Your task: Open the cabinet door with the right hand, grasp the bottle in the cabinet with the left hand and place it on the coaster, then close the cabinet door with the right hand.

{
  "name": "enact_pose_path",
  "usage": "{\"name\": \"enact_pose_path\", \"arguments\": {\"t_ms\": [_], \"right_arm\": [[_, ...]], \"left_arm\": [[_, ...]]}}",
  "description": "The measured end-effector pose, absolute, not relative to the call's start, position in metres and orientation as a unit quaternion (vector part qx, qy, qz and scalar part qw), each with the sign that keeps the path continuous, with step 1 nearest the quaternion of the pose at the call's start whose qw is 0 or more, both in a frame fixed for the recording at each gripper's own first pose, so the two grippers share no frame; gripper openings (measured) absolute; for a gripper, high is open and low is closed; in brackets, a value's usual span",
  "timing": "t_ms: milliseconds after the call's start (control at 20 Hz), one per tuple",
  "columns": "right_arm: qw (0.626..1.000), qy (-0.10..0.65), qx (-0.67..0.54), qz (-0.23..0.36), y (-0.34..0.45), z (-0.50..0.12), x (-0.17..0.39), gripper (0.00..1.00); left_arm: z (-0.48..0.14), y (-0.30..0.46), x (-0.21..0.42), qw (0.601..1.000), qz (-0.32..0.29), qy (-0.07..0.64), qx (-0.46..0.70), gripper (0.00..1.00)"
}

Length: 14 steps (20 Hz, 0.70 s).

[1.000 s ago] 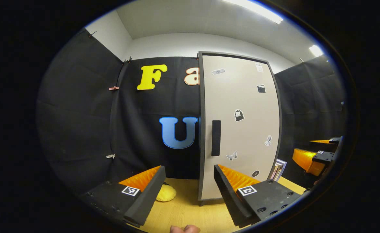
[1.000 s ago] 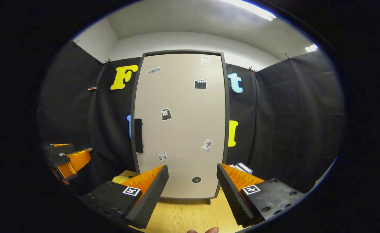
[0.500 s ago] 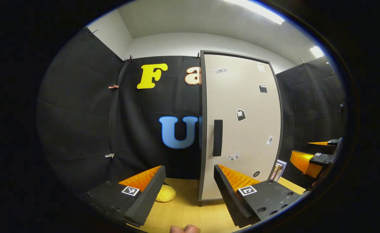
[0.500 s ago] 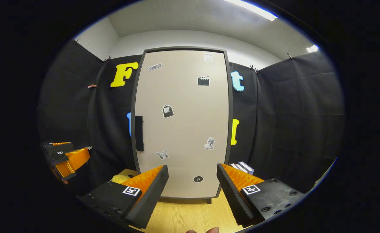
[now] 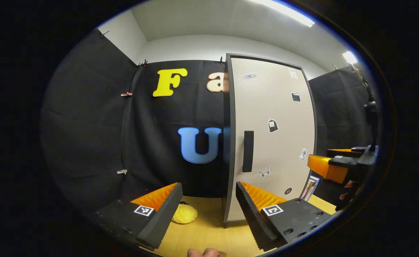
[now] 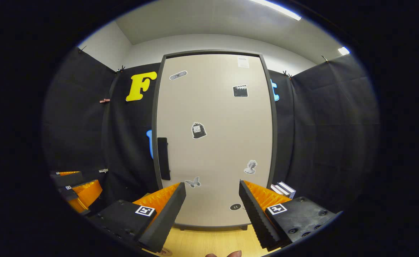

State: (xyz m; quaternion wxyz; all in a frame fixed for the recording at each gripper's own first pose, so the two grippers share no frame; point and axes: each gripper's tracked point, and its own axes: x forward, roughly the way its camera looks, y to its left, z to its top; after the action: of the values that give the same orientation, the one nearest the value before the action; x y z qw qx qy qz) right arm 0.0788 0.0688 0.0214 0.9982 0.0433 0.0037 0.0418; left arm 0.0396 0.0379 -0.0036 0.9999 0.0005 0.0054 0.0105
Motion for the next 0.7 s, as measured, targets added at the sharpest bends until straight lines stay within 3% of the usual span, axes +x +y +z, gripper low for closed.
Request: {"name": "enact_pose_path", "arguments": {"t_ms": [700], "right_arm": [[0.995, -0.004, 0.052, 0.080, 0.186, 0.030, 0.191, 0.97]], "left_arm": [[-0.033, 0.095, 0.063, 0.999, 0.041, 0.028, -0.005, 0.95]]}}
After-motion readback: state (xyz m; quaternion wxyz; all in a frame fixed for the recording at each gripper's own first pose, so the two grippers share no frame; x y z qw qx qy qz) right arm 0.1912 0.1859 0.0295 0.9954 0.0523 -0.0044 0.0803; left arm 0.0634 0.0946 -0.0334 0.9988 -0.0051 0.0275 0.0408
